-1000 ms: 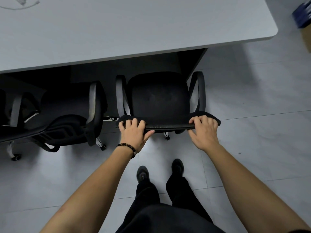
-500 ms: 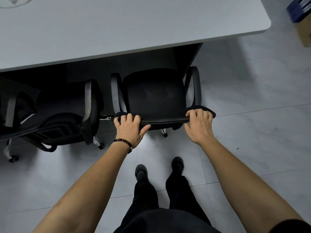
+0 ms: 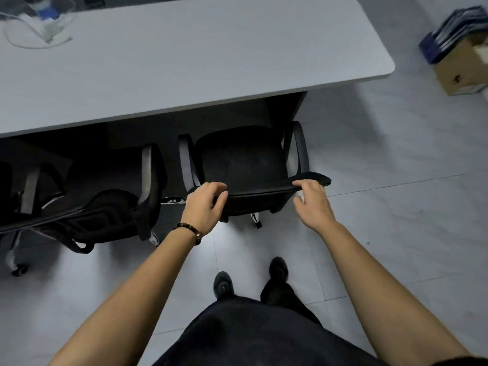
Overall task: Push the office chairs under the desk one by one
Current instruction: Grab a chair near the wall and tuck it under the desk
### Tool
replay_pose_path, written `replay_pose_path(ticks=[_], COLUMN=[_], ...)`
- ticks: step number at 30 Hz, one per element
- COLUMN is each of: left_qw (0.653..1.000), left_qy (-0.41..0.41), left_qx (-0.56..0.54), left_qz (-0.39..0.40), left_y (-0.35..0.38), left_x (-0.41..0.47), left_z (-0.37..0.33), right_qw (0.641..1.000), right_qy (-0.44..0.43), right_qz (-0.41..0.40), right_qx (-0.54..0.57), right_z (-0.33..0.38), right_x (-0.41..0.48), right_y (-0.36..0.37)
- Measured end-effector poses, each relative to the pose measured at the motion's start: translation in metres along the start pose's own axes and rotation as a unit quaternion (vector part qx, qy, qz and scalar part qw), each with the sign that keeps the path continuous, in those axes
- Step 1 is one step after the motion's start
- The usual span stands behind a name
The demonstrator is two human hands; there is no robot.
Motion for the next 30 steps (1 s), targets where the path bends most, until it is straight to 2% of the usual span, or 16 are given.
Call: replay_pose_path(ticks=[4,7,11,18,21,24,30], left_qw=[0.988,0.968,0.969,0.962,0.958,0.955,0.958], left_qy=[0.014,-0.029,-0.05,0.053,0.107,0.128,0.137], left_qx=[-0.106,-0.211,-0.237,-0.26,-0.233,-0.211,-0.18], left_qz=[-0.11,-0.134,-0.055,0.069,0.128,0.164,0.177], left_y=[-0.031,-0.025,0.004,0.08,0.136,0.203,0.33], left_x=[-0.064,-0.097,-0.091,-0.041,-0.021,-0.006,0.028], left_z=[-0.019,-0.018,-0.032,-0.143,-0.197,-0.243,-0.352], right_qw=[0.973,0.947,0.942,0.882,0.859,0.845,0.86], right_qy=[0.047,0.13,0.185,0.272,0.289,0.299,0.293], right_qz=[-0.142,-0.174,-0.164,-0.282,-0.325,-0.349,-0.313], right_qx=[0.175,0.238,0.227,0.263,0.271,0.274,0.275], right_z=[0.023,0.018,-0.009,-0.085,-0.139,-0.203,-0.336], right_x=[-0.083,-0.144,-0.191,-0.223,-0.227,-0.222,-0.18], right_y=[-0.024,-0.021,-0.024,-0.09,-0.105,-0.11,-0.17])
Point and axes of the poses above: each hand's wrist, its own x-axis towards the middle knuckle, its own y-axis out of the palm, z = x × y, the point moved 1 cm from there along x, towards the middle knuckle, and after that the axes turned 10 degrees about -x, right-handed, at the moved point
